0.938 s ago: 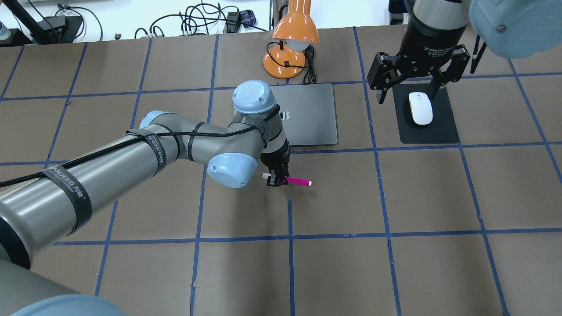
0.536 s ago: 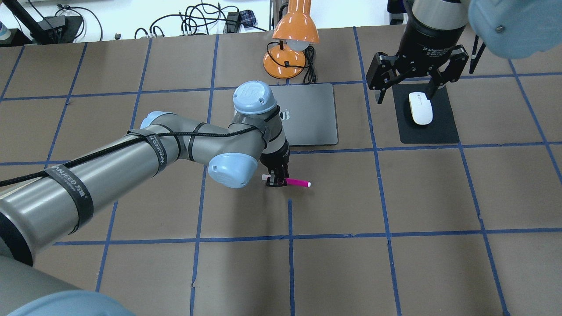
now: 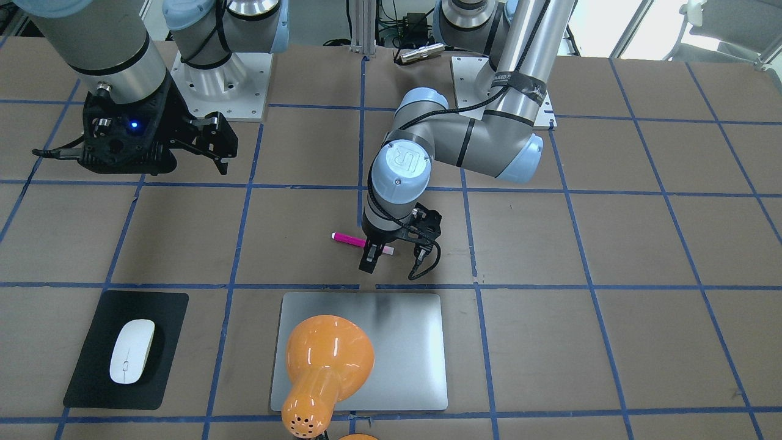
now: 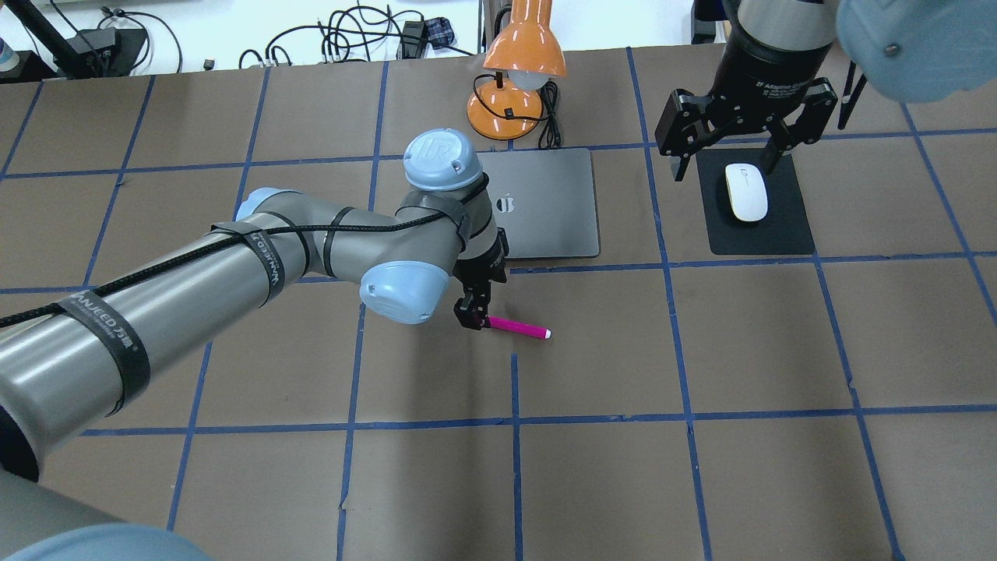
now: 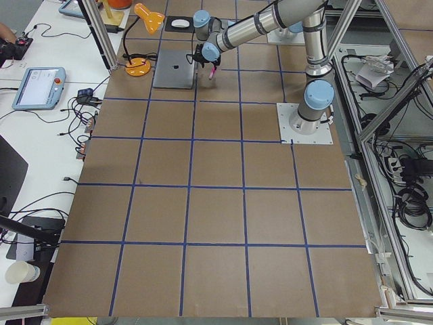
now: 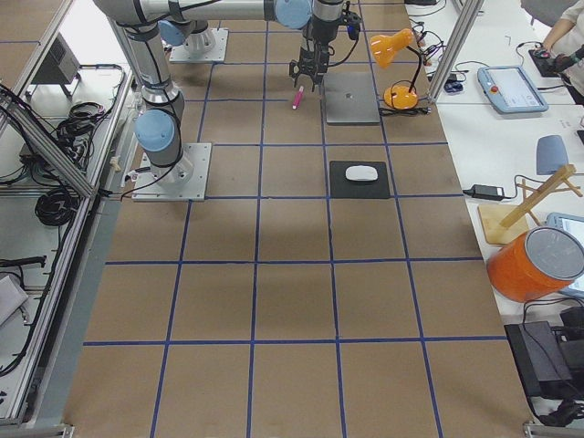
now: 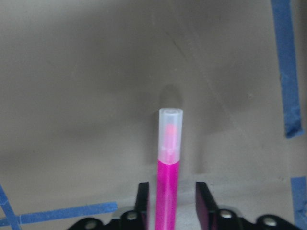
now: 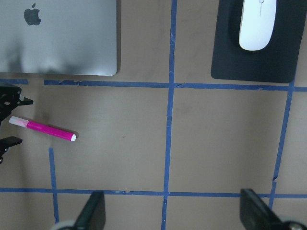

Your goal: Place pen and mouse around notebook

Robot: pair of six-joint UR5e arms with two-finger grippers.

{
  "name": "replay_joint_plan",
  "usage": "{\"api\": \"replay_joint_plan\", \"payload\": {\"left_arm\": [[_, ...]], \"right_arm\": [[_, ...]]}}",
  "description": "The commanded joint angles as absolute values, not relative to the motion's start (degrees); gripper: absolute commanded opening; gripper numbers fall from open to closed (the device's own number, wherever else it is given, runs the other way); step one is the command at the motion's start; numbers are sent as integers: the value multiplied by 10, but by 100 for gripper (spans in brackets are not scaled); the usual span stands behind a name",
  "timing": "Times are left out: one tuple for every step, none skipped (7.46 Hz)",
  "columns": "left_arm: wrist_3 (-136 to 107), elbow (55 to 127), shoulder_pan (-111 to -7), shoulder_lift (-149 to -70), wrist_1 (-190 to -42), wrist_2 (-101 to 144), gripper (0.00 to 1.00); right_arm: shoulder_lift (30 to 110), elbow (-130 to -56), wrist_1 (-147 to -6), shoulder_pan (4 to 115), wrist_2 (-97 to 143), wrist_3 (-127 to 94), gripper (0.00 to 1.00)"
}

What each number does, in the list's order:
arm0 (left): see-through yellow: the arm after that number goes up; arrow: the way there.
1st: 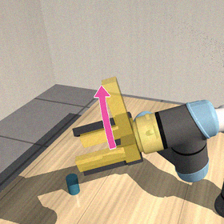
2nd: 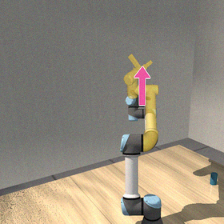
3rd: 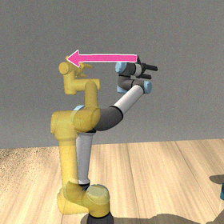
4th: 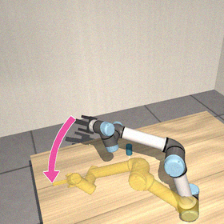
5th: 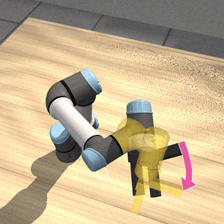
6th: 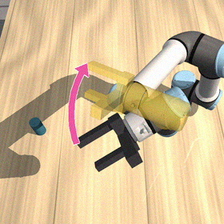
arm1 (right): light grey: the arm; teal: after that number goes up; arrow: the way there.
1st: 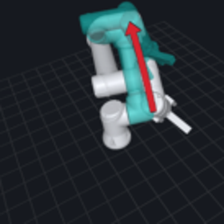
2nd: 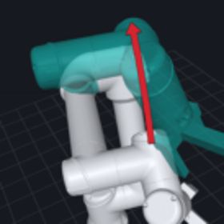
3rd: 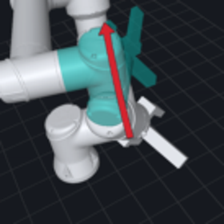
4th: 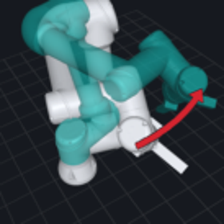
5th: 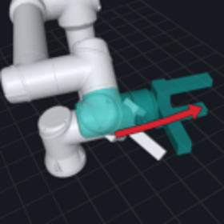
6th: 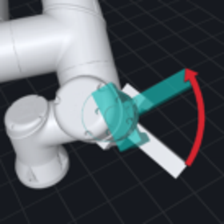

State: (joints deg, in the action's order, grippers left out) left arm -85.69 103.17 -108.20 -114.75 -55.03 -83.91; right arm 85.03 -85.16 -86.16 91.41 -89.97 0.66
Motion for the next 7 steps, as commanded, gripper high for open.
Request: {"api": "replay_joint_plan", "payload": {"left_arm": [[-696, 1023, -1043, -1119, -557, -860, 100], [-613, 1007, -1016, -1107, -588, -863, 100], [-513, 989, -988, -1091, -633, -863, 100], [-409, 961, -951, -1075, -695, -864, 100], [-322, 926, -917, -1061, -761, -865, 100], [-223, 897, -890, -1051, -814, -896, 100], [-150, 879, -869, -1035, -858, -910, 100]], "right_arm": [[851, -852, -859, 914, -901, 4, 100], [850, -852, -861, 914, -901, 4, 100], [851, -852, -860, 914, -901, 4, 100], [851, -852, -860, 914, -901, 4, 100], [851, -852, -859, 914, -901, 4, 100], [851, -852, -860, 914, -898, 4, 100], [850, -852, -864, 914, -900, 4, 100]]}}
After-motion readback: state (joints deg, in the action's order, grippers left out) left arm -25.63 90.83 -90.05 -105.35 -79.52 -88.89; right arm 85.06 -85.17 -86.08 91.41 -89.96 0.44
